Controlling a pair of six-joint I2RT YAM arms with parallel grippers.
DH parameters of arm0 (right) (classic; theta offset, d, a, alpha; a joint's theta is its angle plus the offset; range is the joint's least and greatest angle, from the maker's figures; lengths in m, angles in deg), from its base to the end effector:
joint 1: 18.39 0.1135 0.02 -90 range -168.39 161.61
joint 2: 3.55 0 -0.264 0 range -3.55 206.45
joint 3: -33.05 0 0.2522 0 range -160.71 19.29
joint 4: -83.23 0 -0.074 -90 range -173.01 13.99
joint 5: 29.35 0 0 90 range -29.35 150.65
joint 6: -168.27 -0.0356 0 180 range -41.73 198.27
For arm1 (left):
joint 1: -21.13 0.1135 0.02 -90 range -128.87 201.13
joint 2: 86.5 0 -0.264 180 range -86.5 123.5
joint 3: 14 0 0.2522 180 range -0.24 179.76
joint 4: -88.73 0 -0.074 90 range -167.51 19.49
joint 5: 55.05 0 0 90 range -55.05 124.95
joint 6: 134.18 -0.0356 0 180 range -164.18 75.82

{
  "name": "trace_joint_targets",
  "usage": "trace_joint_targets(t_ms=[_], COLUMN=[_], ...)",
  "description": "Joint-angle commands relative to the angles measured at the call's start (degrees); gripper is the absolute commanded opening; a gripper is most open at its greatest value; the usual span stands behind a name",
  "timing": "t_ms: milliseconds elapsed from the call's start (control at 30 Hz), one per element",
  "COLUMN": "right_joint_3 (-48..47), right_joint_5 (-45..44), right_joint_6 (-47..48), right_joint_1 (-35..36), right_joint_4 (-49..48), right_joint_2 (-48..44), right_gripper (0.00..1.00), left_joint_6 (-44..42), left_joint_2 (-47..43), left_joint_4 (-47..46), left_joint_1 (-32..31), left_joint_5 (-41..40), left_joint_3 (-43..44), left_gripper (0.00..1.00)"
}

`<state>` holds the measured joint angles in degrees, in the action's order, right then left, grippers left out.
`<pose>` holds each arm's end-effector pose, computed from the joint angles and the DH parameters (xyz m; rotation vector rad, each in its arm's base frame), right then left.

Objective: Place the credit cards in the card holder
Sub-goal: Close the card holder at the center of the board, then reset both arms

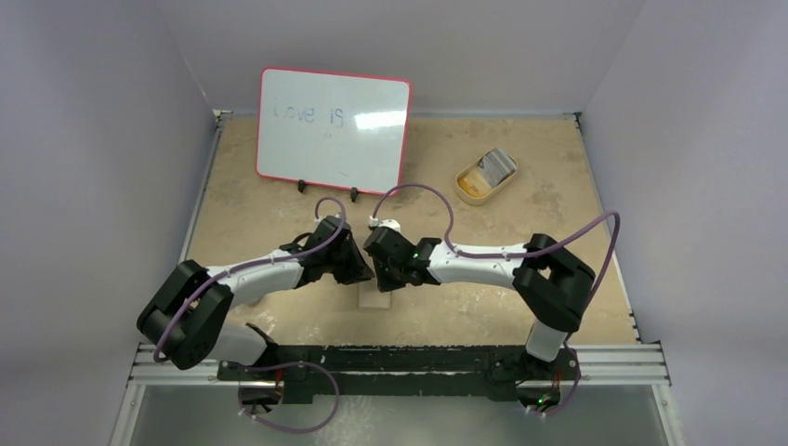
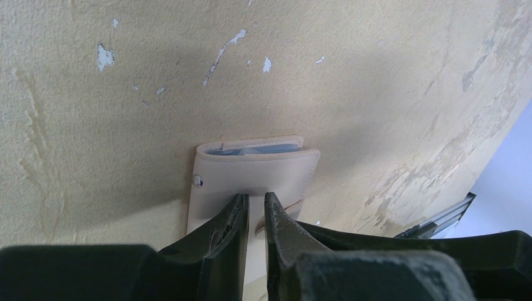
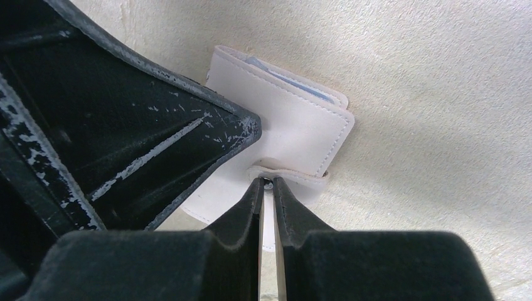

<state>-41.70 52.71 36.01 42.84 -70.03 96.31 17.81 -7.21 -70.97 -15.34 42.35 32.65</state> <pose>0.1781 0.3141 0.1807 -0.3616 2.5378 0.5858 0.1977 -0.1518 0.1497 -0.5397 2.6483 -0.8000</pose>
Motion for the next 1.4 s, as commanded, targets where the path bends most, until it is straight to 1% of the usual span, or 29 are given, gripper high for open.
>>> trace_joint_targets(t_ms=[0,433,567,667,733,900,933,967,1000,1033,1067,1100,1167,1200,1267,1367], right_joint_3=[-1.13,-1.67,-1.64,-2.90,-3.31,-2.22,-2.15,-2.06,-1.94,-1.72,-1.50,-1.25,-0.83,-0.80,-0.80,-0.50], right_joint_5=[0.56,1.88,-0.32,-4.06,-6.14,-11.65,-13.01,-13.86,-14.47,-14.90,-15.32,-15.79,-16.85,-17.39,-17.88,-17.85], right_joint_6=[-1.11,-0.61,-0.72,-0.24,0.00,0.43,0.85,1.10,1.12,1.20,1.28,1.30,1.14,1.06,0.29,0.00], right_joint_1=[0.30,-0.50,-0.50,-0.58,-0.59,-0.59,-0.59,-0.59,-0.59,-0.58,-0.59,-0.59,-0.59,-0.59,-0.59,-0.59], right_joint_4=[-0.62,0.21,1.22,3.65,4.55,3.54,3.22,3.08,3.10,3.03,2.87,2.64,2.65,2.94,3.80,3.40], right_joint_2=[3.13,5.97,1.62,-3.96,-8.90,-19.45,-21.22,-23.13,-24.98,-26.75,-28.51,-30.10,-33.49,-34.91,-37.80,-42.42], right_gripper=[0.10,0.09,0.11,0.14,0.18,0.31,0.33,0.37,0.42,0.49,0.59,0.71,0.92,0.98,0.99,0.99], left_joint_6=[-0.18,-0.06,-0.60,-2.41,-3.91,-6.87,-7.60,-8.53,-9.91,-11.12,-12.55,-13.80,-16.20,-17.34,-19.23,-21.48], left_joint_2=[0.90,0.44,-1.94,-5.68,-8.64,-17.56,-19.47,-21.27,-22.75,-24.22,-25.39,-26.74,-29.23,-30.55,-32.82,-36.75], left_joint_4=[0.53,0.53,3.39,9.43,14.25,24.28,26.08,27.79,29.70,31.48,33.35,35.03,37.65,38.53,40.17,41.89], left_joint_1=[-0.37,-0.42,-0.45,-0.35,-0.36,-0.36,-0.36,-0.36,-0.35,-0.30,-0.35,-0.29,-0.35,-0.29,-0.36,-0.35], left_joint_5=[-2.23,-1.99,-2.70,-5.83,-8.68,-17.00,-18.49,-19.95,-21.24,-22.55,-23.40,-24.26,-25.83,-26.64,-27.25,-26.91], left_joint_3=[-1.66,-1.69,0.45,4.85,8.55,16.44,17.82,19.33,21.47,23.12,24.92,26.65,29.41,30.57,32.27,33.62], left_gripper=[0.15,0.15,0.16,0.22,0.27,0.39,0.45,0.50,0.52,0.54,0.55,0.56,0.57,0.59,0.61,0.62])
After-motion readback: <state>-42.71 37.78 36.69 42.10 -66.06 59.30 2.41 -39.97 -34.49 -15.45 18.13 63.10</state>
